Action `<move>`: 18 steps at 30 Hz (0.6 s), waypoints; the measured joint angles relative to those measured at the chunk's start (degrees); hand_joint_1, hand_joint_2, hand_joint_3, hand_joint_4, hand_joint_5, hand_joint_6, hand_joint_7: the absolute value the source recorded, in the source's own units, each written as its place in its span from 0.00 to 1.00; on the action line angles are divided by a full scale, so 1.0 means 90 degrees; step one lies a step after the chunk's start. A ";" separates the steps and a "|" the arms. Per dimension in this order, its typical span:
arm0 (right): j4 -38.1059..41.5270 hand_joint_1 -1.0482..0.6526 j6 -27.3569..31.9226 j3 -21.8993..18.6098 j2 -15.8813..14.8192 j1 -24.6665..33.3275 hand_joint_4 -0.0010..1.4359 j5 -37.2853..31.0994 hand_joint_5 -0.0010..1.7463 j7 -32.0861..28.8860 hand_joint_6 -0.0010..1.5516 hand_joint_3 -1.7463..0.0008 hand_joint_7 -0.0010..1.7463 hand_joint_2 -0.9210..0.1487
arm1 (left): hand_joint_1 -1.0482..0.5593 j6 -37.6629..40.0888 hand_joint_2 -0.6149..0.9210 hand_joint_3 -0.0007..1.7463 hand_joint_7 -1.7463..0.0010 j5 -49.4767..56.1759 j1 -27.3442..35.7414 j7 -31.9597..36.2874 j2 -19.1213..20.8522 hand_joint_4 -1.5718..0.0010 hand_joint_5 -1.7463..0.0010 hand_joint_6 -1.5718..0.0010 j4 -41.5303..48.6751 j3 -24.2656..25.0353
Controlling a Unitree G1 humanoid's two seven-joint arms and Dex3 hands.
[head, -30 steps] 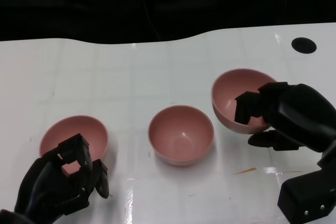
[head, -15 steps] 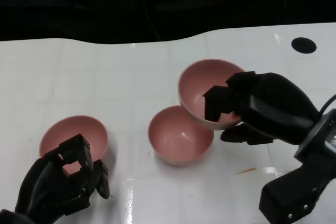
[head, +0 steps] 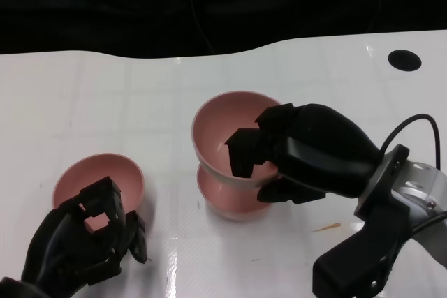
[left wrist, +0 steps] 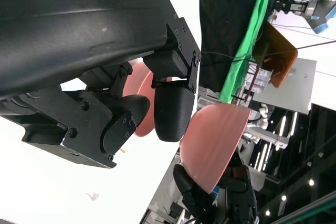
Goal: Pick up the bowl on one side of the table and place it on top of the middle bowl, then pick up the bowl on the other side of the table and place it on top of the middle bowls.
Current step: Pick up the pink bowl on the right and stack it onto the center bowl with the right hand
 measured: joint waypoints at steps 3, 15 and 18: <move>0.0159 0.52 -0.0109 0.0064 0.0079 -0.0051 0.59 -0.0029 1.00 -0.0084 0.42 0.76 1.00 0.10 | 0.64 0.0000 0.80 0.68 0.03 0.0000 0.0001 0.0046 -0.0011 0.46 0.00 0.54 -0.0031 0.0000; 0.1518 0.54 -0.0896 0.0310 0.0172 -0.0171 0.59 -0.0340 1.00 -0.1205 0.41 0.68 1.00 0.17 | 0.64 -0.0002 0.80 0.69 0.02 0.0001 0.0101 0.0119 -0.0039 0.46 0.00 0.54 -0.0172 -0.0024; 0.1682 0.53 -0.0976 0.0368 0.0183 -0.0209 0.59 -0.0371 1.00 -0.1381 0.41 0.67 1.00 0.17 | 0.64 -0.0060 0.80 0.69 0.02 0.0004 0.0110 0.0119 -0.0052 0.46 0.00 0.54 -0.0167 -0.0027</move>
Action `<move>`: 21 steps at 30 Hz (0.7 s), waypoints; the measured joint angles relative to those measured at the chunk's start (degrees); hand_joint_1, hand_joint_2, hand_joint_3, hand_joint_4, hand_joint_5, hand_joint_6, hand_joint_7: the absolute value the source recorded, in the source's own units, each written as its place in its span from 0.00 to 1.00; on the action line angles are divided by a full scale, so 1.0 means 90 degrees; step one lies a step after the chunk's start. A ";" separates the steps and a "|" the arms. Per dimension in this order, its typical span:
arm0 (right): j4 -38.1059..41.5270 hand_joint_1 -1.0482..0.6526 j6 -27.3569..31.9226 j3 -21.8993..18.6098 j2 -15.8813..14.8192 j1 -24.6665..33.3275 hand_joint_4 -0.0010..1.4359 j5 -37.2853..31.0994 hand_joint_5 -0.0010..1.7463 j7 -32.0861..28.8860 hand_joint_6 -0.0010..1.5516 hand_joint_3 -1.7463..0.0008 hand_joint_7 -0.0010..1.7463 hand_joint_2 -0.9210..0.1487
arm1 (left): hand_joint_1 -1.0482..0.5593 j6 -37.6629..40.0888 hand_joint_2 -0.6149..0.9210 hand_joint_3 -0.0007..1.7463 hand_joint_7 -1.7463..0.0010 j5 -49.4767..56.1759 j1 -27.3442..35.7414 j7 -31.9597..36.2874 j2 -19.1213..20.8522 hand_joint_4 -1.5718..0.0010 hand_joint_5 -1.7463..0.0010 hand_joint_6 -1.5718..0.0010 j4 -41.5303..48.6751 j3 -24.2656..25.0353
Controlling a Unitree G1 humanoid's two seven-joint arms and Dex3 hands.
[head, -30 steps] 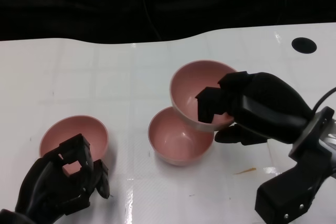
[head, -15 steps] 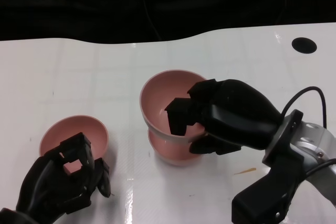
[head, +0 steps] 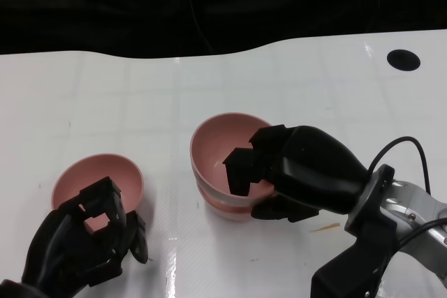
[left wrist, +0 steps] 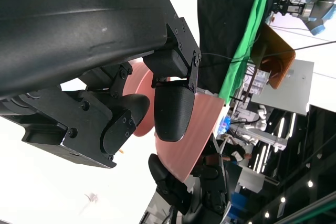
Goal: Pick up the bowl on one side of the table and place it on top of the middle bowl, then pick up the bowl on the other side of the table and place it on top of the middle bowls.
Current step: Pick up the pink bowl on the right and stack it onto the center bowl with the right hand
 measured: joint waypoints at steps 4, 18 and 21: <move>0.0153 0.53 -0.0022 0.0024 -0.0001 -0.0101 0.59 -0.0011 1.00 -0.0093 0.41 0.66 1.00 0.17 | 0.64 -0.0072 0.80 0.69 0.02 -0.0001 -0.0002 -0.0003 -0.0001 0.47 0.00 0.54 0.0048 0.0002; 0.0423 0.53 -0.0015 0.0069 -0.0002 -0.0166 0.59 -0.0198 1.00 -0.0240 0.40 0.65 1.00 0.16 | 0.65 -0.0122 0.80 0.69 0.04 -0.0003 -0.0004 -0.0024 0.0000 0.47 0.00 0.53 0.0129 0.0002; 0.0556 0.53 -0.0023 0.0075 -0.0001 -0.0182 0.59 -0.0201 1.00 -0.0289 0.41 0.65 1.00 0.16 | 0.64 -0.0120 0.80 0.69 0.05 -0.0013 -0.0005 -0.0025 0.0000 0.47 0.00 0.53 0.0129 0.0003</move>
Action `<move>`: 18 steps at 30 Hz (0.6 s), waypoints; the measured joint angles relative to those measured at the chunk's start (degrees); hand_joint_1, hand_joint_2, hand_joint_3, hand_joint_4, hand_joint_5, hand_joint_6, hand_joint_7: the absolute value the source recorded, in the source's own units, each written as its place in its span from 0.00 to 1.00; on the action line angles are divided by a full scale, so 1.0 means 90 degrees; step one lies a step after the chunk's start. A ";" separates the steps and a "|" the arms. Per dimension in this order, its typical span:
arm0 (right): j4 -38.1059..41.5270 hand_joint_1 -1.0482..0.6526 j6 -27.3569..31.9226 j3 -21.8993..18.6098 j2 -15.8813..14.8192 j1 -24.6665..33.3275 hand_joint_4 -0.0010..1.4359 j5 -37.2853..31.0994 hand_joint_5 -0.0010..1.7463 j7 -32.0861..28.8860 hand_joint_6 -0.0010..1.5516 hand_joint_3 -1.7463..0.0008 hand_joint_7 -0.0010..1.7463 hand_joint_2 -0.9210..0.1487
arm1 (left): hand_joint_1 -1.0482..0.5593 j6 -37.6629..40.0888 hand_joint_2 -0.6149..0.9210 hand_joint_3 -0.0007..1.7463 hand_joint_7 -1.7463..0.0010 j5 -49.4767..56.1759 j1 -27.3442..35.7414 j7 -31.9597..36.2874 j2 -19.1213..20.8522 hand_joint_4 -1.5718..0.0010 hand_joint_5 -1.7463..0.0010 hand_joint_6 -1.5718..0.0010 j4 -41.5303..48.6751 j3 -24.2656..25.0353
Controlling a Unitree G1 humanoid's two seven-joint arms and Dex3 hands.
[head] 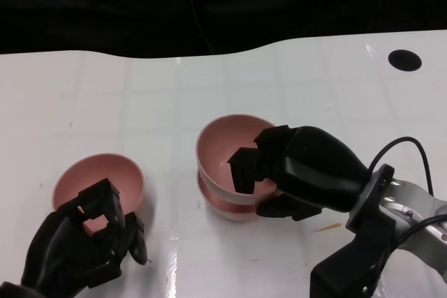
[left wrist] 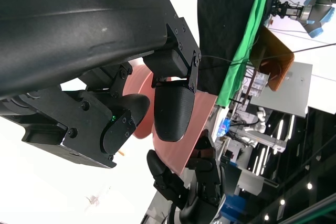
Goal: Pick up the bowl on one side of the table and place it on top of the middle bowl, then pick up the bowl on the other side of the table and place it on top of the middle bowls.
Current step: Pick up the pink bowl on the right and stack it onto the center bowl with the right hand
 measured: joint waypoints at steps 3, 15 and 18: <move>0.0098 0.53 -0.0003 0.0019 -0.0001 -0.0011 0.59 -0.0029 1.00 -0.0047 0.41 0.65 1.00 0.16 | 0.64 0.0000 0.80 0.69 0.05 -0.0002 -0.0001 0.0000 0.0000 0.47 0.00 0.52 0.0000 0.0001; 0.0553 0.53 0.0013 0.0211 0.0004 -0.0146 0.58 -0.0191 1.00 -0.0235 0.40 0.69 1.00 0.16 | 0.65 -0.0001 0.80 0.68 0.07 -0.0001 0.0000 -0.0009 0.0002 0.48 0.00 0.53 0.0001 0.0003; 0.0627 0.52 0.0018 0.0234 0.0014 -0.0198 0.58 -0.0213 1.00 -0.0326 0.40 0.69 1.00 0.14 | 0.64 -0.0011 0.81 0.67 0.06 0.0006 0.0000 -0.0009 0.0002 0.48 0.00 0.53 0.0002 0.0003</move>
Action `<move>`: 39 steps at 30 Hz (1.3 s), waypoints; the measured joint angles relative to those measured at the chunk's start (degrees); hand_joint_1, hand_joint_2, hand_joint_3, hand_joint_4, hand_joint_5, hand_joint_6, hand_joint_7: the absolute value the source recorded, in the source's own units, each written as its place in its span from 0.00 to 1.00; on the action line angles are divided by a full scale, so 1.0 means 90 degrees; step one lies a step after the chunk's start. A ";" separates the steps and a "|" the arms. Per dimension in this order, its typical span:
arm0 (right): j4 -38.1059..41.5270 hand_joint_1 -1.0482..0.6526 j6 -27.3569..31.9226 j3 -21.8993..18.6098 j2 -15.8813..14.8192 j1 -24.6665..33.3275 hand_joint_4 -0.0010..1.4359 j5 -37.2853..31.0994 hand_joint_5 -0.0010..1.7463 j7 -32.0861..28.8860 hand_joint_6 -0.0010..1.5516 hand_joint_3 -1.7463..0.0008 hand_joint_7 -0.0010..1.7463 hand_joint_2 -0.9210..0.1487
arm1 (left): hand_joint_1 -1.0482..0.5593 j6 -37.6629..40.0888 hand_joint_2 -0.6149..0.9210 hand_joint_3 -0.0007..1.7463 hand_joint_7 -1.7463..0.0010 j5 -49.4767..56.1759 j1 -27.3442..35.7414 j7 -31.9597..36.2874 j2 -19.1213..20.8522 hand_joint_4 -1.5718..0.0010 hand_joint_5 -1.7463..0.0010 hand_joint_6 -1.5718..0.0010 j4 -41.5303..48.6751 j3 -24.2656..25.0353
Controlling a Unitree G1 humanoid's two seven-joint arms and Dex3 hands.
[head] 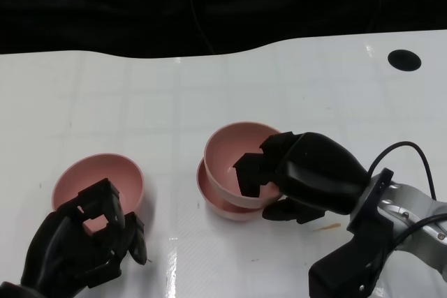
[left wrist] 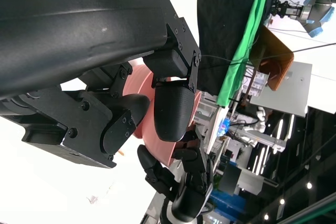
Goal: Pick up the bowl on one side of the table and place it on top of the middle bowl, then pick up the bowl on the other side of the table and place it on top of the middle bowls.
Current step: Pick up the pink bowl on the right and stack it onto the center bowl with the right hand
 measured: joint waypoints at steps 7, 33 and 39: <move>0.0215 0.52 0.0001 0.0085 0.0038 -0.0039 0.58 -0.0083 1.00 -0.0216 0.41 0.70 0.99 0.13 | 0.65 -0.0033 0.81 0.67 0.05 0.0002 -0.0004 -0.0002 0.0000 0.48 0.00 0.53 0.0029 0.0000; 0.0536 0.54 0.0026 0.0422 0.0181 -0.0311 0.58 -0.0283 1.00 -0.0482 0.40 0.75 1.00 0.13 | 0.64 -0.0101 0.82 0.66 0.07 0.0012 -0.0023 -0.0005 0.0002 0.48 0.00 0.52 0.0096 -0.0003; 0.0658 0.55 0.0067 0.0468 0.0252 -0.0337 0.59 -0.0281 1.00 -0.0505 0.40 0.76 1.00 0.14 | 0.64 -0.0100 0.82 0.65 0.07 0.0011 -0.0023 -0.0005 0.0001 0.48 0.00 0.53 0.0095 -0.0003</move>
